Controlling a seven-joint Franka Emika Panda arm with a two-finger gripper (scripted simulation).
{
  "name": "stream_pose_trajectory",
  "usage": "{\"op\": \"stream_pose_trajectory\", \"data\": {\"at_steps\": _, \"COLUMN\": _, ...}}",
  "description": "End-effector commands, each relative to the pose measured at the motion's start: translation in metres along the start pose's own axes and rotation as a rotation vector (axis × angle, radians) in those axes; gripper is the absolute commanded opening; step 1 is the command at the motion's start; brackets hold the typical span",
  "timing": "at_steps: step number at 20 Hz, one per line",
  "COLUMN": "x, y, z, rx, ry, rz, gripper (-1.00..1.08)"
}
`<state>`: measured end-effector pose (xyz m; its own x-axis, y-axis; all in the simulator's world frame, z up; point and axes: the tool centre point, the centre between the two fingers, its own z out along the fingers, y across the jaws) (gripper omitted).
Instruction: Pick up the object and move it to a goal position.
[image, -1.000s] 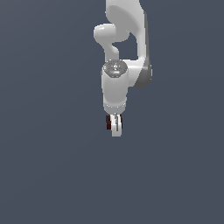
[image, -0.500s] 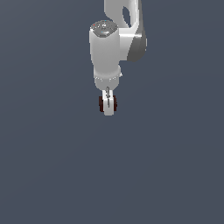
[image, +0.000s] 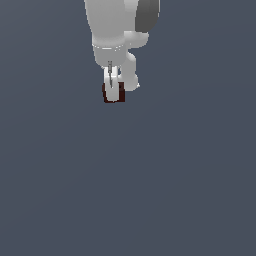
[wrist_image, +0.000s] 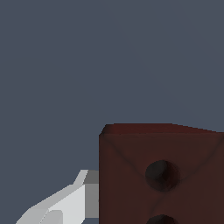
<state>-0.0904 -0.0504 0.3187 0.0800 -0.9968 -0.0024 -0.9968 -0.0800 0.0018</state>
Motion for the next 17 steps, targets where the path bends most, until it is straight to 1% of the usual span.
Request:
{"op": "stream_pose_trajectory", "data": {"at_steps": 1, "x": 0.006, "y": 0.011, "z": -0.022, "rx": 0.001, "ry": 0.002, "rz": 0.0, "gripper": -1.0}}
{"op": "stream_pose_trajectory", "data": {"at_steps": 9, "x": 0.02, "y": 0.034, "z": -0.07, "rx": 0.002, "ry": 0.003, "rz": 0.0, "gripper": -1.0}}
{"op": "stream_pose_trajectory", "data": {"at_steps": 13, "x": 0.024, "y": 0.04, "z": -0.082, "rx": 0.002, "ry": 0.003, "rz": -0.001, "gripper": -1.0}}
{"op": "stream_pose_trajectory", "data": {"at_steps": 17, "x": 0.025, "y": 0.041, "z": -0.087, "rx": 0.002, "ry": 0.003, "rz": -0.001, "gripper": -1.0}}
